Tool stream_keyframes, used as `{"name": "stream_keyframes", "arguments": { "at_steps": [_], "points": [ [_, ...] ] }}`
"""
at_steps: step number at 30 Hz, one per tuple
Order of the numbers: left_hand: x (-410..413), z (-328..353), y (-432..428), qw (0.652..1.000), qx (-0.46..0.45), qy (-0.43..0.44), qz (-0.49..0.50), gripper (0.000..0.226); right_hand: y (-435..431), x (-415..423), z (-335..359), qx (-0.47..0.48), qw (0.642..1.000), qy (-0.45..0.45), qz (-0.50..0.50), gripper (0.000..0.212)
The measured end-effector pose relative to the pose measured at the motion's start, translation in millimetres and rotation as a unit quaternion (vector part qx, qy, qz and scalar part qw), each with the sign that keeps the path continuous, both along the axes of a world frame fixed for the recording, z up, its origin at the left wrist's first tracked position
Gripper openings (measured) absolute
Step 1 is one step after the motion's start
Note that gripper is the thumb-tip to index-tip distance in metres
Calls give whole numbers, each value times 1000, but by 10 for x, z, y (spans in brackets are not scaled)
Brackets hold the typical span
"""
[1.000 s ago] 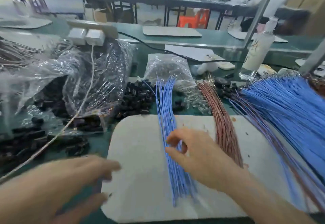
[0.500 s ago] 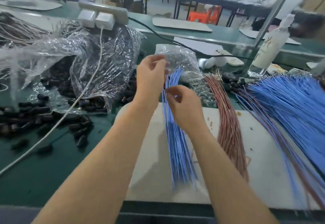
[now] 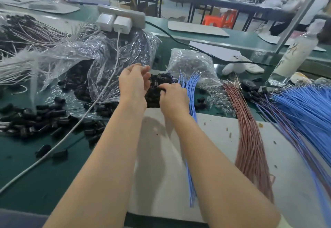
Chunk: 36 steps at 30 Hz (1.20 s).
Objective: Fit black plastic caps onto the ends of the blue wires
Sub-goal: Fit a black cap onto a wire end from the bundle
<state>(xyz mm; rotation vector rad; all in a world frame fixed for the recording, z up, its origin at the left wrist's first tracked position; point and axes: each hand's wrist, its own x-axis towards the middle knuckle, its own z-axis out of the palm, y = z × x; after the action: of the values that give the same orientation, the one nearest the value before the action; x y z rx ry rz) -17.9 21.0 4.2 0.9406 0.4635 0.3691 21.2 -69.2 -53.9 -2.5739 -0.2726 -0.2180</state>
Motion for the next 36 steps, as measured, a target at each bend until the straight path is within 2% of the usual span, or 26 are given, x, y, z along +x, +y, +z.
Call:
{"name": "stream_keyframes", "arguments": {
  "at_steps": [3,7,10,13,15,18,24,28,31,34,36],
  "points": [
    [4,-30,-26,1000,14,9,-9,24,25,-15,-1,30,999,-39,-10,33],
    [4,-85,-80,998,66,6,-18,17,-103,-88,184,195,979,-58,-3,24],
    [24,-128,-185,984,150,19,-91,13,-416,-181,391,275,959,-72,15,16],
    [41,-182,-402,968,150,14,-200,15,-725,-300,440,273,960,-52,34,20],
    [37,-223,-552,962,144,-6,-232,11,-840,-347,361,274,961,-19,37,25],
    [17,-289,-684,965,116,-15,-236,13,-897,-355,202,288,958,-8,-2,29],
    [22,-491,-771,961,188,-15,-202,12,-919,-327,74,343,938,-38,-40,17],
    [41,-607,-788,926,308,-15,-215,17,-952,-307,49,408,911,-13,-61,24],
    [30,-614,-787,917,346,-16,-196,17,-938,-302,59,452,890,19,-65,22],
    [32,-587,-720,904,412,-20,-115,10,-1057,-317,137,398,911,-16,-106,22],
    [35,-567,-662,914,396,-16,-94,9,-1210,-360,209,275,956,1,-100,16]
  ]
}}
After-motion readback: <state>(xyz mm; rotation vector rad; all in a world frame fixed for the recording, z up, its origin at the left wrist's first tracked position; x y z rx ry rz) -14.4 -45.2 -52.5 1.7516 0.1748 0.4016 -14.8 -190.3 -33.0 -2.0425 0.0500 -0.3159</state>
